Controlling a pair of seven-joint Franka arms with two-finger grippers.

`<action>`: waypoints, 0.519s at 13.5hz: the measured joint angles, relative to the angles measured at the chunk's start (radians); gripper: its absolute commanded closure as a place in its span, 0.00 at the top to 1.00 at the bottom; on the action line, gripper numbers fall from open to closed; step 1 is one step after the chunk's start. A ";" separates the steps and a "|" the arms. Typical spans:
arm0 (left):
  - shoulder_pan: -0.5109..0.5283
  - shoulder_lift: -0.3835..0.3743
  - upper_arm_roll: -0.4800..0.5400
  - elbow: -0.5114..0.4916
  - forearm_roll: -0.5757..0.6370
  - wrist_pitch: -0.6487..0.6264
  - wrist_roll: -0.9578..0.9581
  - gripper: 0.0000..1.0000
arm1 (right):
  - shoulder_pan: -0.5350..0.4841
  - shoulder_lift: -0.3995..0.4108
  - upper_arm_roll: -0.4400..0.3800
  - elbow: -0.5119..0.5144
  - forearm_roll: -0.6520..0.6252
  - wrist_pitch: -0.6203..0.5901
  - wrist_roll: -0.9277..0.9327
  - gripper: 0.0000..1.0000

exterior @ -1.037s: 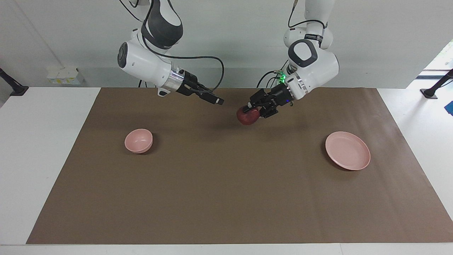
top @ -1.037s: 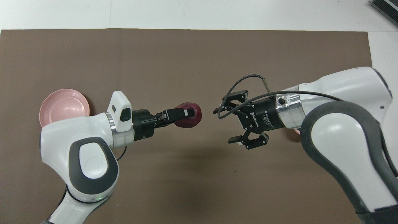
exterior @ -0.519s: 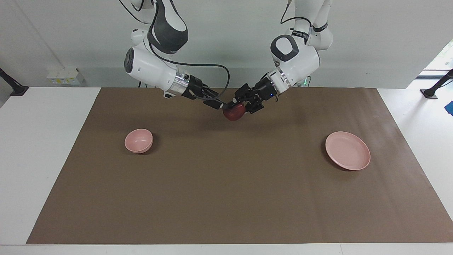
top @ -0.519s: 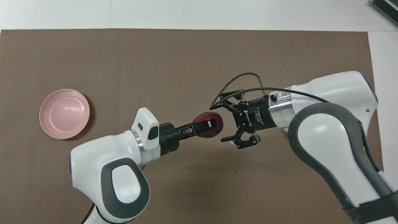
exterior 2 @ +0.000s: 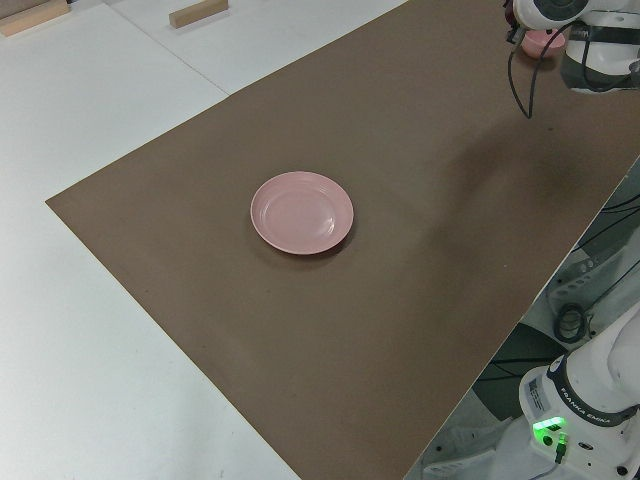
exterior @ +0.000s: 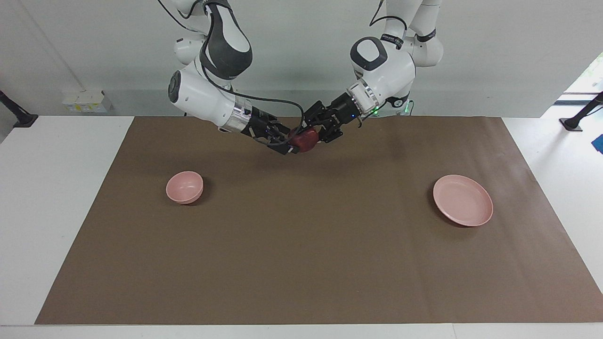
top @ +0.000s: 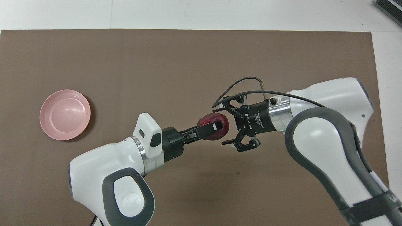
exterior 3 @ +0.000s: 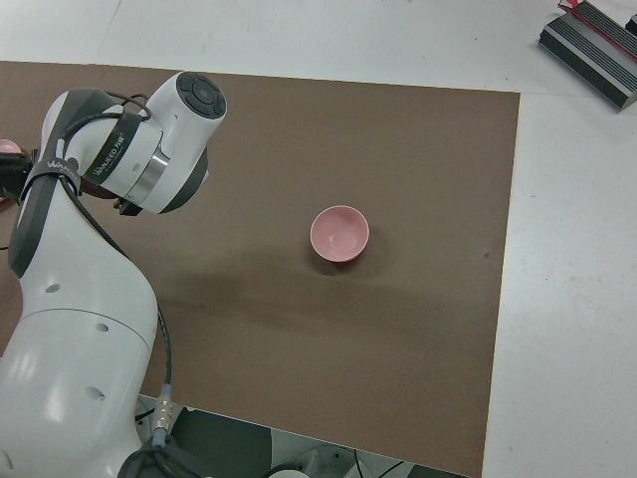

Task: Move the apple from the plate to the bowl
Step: 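Close the right gripper around the apple held by the left gripper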

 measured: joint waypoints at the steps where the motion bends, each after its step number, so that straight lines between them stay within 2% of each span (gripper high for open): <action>1: -0.001 -0.001 -0.011 0.000 -0.003 0.016 0.000 0.00 | 0.004 -0.001 0.001 0.000 0.016 0.000 0.009 1.00; 2: -0.002 -0.002 -0.016 0.000 -0.004 0.024 -0.001 0.00 | 0.005 -0.001 0.001 0.000 0.026 0.000 0.010 0.20; 3: -0.002 -0.002 -0.017 0.000 -0.004 0.026 -0.001 0.00 | 0.005 -0.002 0.001 0.000 0.029 0.000 0.010 0.00; 4: -0.002 -0.002 -0.017 0.000 -0.004 0.028 -0.001 0.00 | 0.005 -0.002 0.000 0.000 0.031 0.000 0.010 0.00; 7: -0.002 -0.002 -0.016 0.000 -0.004 0.030 -0.001 0.24 | 0.005 -0.003 -0.001 0.001 0.031 -0.001 0.011 0.00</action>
